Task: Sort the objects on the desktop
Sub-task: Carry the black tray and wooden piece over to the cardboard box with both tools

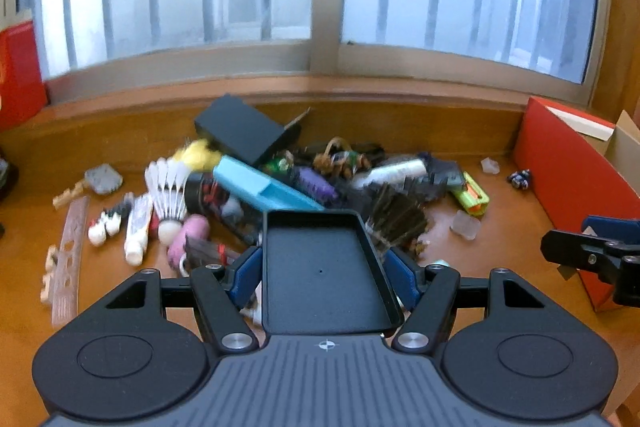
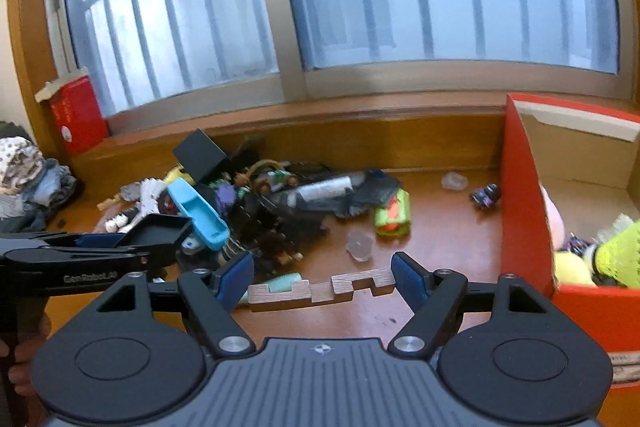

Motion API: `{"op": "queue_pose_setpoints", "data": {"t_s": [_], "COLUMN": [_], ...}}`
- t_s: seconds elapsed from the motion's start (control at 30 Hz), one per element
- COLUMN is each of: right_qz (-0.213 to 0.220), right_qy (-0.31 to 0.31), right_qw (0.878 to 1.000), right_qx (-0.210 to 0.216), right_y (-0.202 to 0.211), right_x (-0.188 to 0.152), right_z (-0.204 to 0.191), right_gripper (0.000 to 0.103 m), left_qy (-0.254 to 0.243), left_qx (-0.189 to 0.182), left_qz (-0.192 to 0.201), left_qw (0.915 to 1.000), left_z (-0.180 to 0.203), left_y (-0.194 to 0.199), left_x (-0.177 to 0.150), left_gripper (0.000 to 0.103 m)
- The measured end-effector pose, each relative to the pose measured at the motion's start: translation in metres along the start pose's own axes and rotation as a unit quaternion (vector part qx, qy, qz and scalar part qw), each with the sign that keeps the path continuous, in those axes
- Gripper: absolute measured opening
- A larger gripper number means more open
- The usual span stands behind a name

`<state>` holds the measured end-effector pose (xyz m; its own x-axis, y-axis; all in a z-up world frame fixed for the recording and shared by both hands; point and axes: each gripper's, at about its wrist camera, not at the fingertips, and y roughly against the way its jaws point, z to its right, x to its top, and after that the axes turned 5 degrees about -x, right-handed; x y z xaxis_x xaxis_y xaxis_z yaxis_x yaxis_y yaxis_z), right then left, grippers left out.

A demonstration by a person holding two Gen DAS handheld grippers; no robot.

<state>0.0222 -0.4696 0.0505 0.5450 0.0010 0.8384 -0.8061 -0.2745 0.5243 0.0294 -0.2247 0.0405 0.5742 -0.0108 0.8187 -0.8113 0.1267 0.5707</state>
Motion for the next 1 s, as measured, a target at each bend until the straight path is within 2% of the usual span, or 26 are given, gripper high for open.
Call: {"op": "queue_pose_setpoints", "data": {"t_s": [0.07,0.2,0.3,0.43,0.57,0.63,0.83,1.0], "right_qz": [0.005,0.015,0.021,0.023,0.021,0.017,-0.008,-0.018], "right_qy": [0.001,0.002,-0.011,-0.012,-0.009,-0.003,0.013,0.027], "right_qw": [1.0,1.0,1.0,1.0,1.0,1.0,0.999,0.997], "right_qx": [-0.001,-0.004,-0.012,-0.015,-0.004,0.008,0.051,0.075], "right_y": [0.0,0.004,0.008,0.011,0.001,-0.004,-0.021,-0.028], "right_x": [0.004,0.011,0.011,0.011,0.018,0.021,0.024,0.024], "right_z": [-0.004,-0.009,-0.007,0.001,0.009,0.011,0.012,0.007], "right_gripper": [0.077,0.077,0.077,0.077,0.077,0.077,0.077,0.077], "left_qy": [-0.005,-0.013,-0.027,-0.033,-0.01,-0.004,0.002,-0.009], "left_qx": [-0.01,-0.037,-0.043,-0.036,-0.022,-0.019,-0.002,0.002], "left_qz": [0.003,0.015,0.006,-0.012,-0.04,-0.056,-0.098,-0.114], "left_qw": [0.9999,0.9991,0.9987,0.9987,0.9989,0.9982,0.9951,0.9935], "left_z": [0.001,0.008,0.013,0.014,0.008,0.007,0.008,0.014], "left_y": [-0.003,-0.009,-0.014,-0.02,-0.022,-0.023,-0.023,-0.03], "left_x": [0.006,0.013,0.015,0.012,0.001,-0.005,-0.027,-0.04], "left_gripper": [0.059,0.058,0.058,0.059,0.064,0.07,0.071,0.074]}}
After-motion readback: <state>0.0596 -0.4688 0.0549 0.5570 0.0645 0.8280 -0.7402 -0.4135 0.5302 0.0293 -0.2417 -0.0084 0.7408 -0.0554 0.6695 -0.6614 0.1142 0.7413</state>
